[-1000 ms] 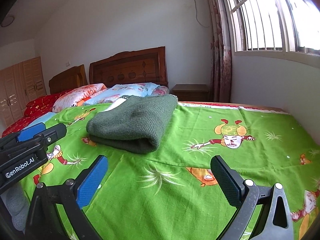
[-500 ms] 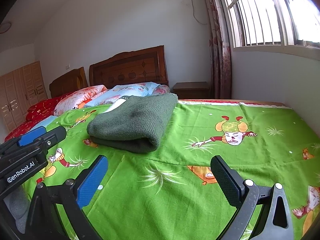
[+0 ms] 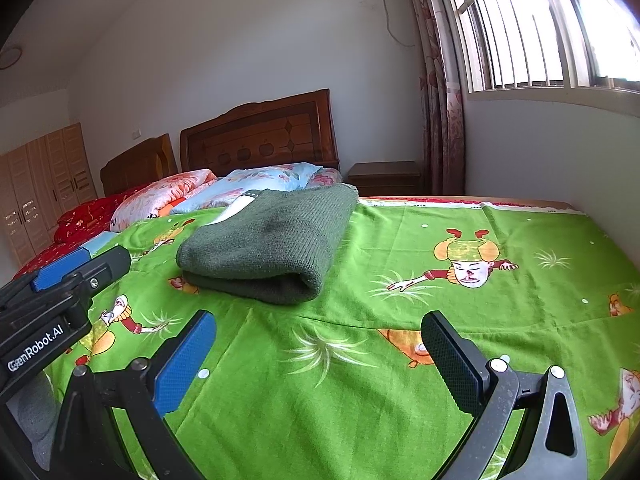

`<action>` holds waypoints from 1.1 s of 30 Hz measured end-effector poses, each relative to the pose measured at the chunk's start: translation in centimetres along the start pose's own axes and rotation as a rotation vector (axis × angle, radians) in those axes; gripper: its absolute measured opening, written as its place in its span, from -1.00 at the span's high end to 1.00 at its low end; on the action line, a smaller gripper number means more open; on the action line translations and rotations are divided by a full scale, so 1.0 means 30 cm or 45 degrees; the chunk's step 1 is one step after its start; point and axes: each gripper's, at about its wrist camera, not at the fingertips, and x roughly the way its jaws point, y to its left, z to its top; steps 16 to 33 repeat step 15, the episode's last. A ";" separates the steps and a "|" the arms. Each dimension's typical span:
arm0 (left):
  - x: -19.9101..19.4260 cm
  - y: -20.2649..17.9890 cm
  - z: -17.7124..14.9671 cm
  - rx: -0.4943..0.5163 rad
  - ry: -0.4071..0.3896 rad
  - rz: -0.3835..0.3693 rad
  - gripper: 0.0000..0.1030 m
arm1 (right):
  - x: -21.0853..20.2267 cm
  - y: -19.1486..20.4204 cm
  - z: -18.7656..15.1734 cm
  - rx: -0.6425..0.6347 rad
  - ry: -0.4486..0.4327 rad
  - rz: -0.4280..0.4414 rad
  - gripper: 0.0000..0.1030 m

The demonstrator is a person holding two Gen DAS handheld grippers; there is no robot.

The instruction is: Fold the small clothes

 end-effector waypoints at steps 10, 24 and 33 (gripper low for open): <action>0.002 -0.002 -0.005 0.003 0.003 -0.007 -0.19 | 0.000 0.002 -0.001 0.002 0.002 0.006 -1.00; -0.003 0.001 -0.011 0.000 -0.020 0.000 -0.19 | 0.001 0.002 -0.001 0.001 0.002 0.008 -1.00; -0.003 0.001 -0.011 0.000 -0.020 0.000 -0.19 | 0.001 0.002 -0.001 0.001 0.002 0.008 -1.00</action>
